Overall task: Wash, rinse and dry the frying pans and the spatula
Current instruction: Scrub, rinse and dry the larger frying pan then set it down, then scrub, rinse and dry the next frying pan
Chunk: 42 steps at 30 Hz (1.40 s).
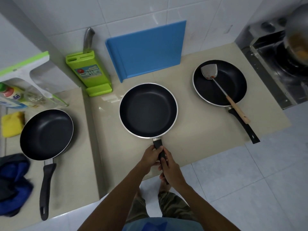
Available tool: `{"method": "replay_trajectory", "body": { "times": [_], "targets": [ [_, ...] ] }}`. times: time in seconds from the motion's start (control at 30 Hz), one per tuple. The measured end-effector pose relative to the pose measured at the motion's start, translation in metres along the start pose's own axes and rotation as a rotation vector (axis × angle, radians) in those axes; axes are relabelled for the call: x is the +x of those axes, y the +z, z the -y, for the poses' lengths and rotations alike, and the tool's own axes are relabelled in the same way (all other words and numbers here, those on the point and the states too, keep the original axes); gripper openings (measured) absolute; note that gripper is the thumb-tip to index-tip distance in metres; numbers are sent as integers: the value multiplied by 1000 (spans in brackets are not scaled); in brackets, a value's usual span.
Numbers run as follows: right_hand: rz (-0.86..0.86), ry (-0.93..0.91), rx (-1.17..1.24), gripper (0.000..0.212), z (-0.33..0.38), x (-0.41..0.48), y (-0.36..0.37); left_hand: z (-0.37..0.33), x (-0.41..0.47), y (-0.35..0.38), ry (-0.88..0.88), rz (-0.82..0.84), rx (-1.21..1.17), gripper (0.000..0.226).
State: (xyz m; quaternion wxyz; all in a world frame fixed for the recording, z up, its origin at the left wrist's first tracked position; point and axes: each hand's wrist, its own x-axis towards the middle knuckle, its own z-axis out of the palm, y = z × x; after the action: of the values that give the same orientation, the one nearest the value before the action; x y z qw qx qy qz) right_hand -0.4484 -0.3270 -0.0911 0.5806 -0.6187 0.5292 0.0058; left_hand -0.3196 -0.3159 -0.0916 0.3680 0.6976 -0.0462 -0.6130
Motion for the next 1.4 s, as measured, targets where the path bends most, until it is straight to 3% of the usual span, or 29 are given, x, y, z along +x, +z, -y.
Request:
{"method": "replay_trajectory", "body": {
  "times": [0.27,0.47,0.63,0.77,0.83,0.9,1.1,1.27,1.4],
  "targets": [
    [49,57,67,38,2,2,-7,1,-3,4,57,-54,167,23],
    [70,-119,-181,52,-2,-1,-18,6,-8,6,147,-178,740,46],
    [131,-185,-383,43,-3,-8,-49,4,-29,8,215,-329,1213,56],
    [84,-287,-599,64,-17,-3,-82,-9,-44,15,391,-417,1448,59],
    [10,-369,-682,86,-26,1,-100,-16,-47,23,439,-384,1498,63],
    [-78,-416,-746,91,-29,4,-118,-23,-47,31,487,-345,1531,68],
    [-287,-441,-825,68,-14,-5,-174,-60,-32,66,649,-248,1587,73],
    [-498,-363,-804,65,-5,-27,-223,-97,-26,110,757,-134,1552,77],
    [-596,-303,-791,54,-1,-38,-258,-115,-25,144,805,-135,1501,75]
  ]
}}
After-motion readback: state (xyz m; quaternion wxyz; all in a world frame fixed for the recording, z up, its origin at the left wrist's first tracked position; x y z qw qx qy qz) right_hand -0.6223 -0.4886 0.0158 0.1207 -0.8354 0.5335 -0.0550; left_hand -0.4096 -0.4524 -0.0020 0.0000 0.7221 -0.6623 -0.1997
